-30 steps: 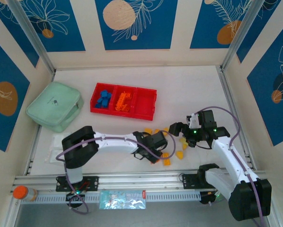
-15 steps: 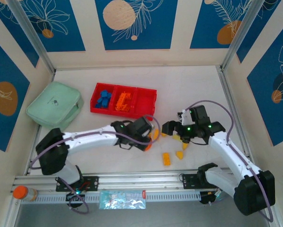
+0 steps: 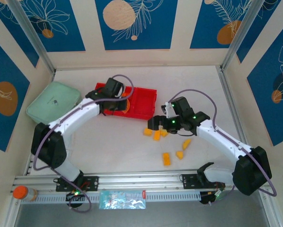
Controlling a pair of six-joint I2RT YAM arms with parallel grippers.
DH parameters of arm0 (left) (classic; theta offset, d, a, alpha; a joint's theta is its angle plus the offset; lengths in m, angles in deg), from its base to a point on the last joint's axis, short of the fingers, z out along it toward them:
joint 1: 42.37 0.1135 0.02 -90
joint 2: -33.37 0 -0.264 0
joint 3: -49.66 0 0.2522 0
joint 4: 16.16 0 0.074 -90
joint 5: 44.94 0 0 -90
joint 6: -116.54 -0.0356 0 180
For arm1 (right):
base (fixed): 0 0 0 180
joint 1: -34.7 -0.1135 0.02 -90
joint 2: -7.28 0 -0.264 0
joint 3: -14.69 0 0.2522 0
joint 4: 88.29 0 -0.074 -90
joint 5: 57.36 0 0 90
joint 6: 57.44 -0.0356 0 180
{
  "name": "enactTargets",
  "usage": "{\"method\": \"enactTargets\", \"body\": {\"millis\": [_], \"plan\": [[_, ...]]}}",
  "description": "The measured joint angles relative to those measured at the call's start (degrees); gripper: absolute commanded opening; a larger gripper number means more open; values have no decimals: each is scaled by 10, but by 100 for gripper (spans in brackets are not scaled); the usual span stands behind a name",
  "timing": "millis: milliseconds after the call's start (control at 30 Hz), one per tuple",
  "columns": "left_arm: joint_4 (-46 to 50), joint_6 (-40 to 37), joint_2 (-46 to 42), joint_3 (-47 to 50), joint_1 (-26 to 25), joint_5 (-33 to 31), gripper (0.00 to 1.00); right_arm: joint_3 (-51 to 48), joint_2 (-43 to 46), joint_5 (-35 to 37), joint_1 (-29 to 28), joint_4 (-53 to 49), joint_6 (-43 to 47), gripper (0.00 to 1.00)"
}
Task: Sort the legos into containers by color
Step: Place the lego in the container.
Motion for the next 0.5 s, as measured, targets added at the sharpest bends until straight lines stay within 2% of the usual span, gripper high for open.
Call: {"method": "enactTargets", "body": {"millis": [167,300,433,500], "plan": [[1,-12,104,-75,38,0,13,10,-20,19,0,7,2,99],[6,-25,163,-118,46,0,27,17,-26,35,0,5,9,99],[16,-33,181,-143,46,-1,37,20,-27,49,0,2,18,99],[21,-35,181,-152,46,-2,38,24,-30,57,0,-5,24,99]]}}
